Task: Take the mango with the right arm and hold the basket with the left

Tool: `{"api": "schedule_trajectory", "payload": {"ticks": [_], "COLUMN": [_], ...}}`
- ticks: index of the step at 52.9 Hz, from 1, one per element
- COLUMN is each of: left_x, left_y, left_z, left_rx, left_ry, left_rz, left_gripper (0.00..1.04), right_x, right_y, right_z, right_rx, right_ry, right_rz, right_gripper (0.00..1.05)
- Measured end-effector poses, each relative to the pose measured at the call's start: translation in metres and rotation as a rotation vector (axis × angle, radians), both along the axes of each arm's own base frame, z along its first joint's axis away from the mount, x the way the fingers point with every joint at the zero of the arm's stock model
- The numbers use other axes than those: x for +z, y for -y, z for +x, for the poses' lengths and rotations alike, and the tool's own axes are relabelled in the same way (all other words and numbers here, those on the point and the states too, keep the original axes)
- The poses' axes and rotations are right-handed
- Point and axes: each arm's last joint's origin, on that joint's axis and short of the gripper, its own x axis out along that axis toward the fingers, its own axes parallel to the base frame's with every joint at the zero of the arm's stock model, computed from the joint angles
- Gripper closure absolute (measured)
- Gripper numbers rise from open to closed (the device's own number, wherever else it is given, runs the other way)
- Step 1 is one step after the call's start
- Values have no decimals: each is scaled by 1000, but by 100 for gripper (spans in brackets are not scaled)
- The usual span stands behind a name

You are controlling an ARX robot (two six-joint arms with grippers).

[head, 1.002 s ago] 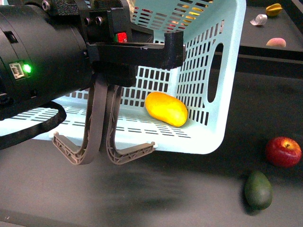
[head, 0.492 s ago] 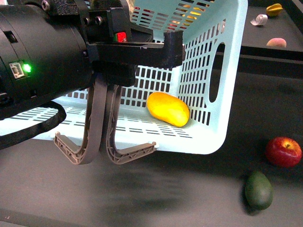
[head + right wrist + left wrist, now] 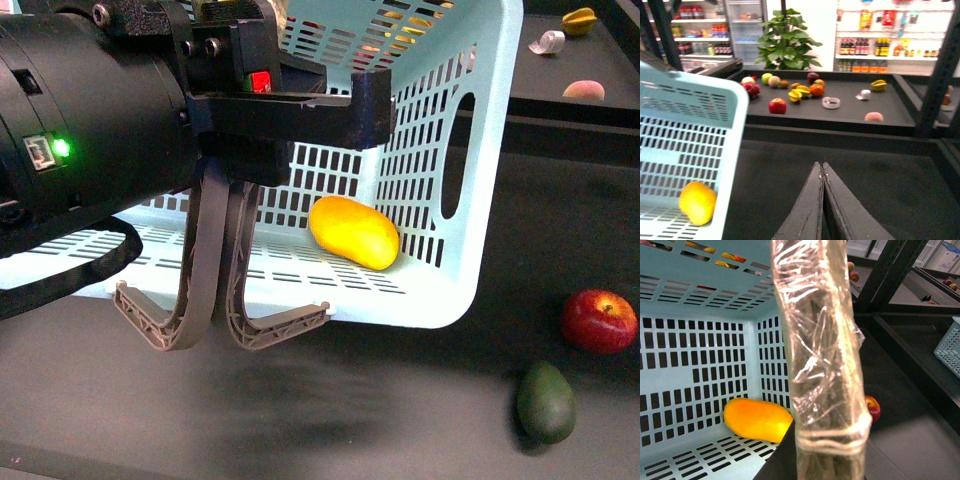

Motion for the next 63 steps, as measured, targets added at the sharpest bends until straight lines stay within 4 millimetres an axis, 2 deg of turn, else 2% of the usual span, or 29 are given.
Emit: {"api": "schedule_trajectory", "payload": {"ticks": [28,37,61,63], "left_x": [0,0,0,0], "left_y": [0,0,0,0], "left_z": [0,0,0,0], "left_rx": [0,0,0,0], "left_ry": [0,0,0,0], "left_rz": [0,0,0,0], "left_gripper": [97,97,97,97], "right_x": [-1,-3,-3,-3], "right_y": [1,1,1,1], "right_z": [-10,-20,-20,-20], "right_rx": [-3,-3,-3,-3], "right_ry": [-1,-6,-7,-7], "right_rz": [0,-1,-1,-2], "right_gripper": [103,103,103,99]}}
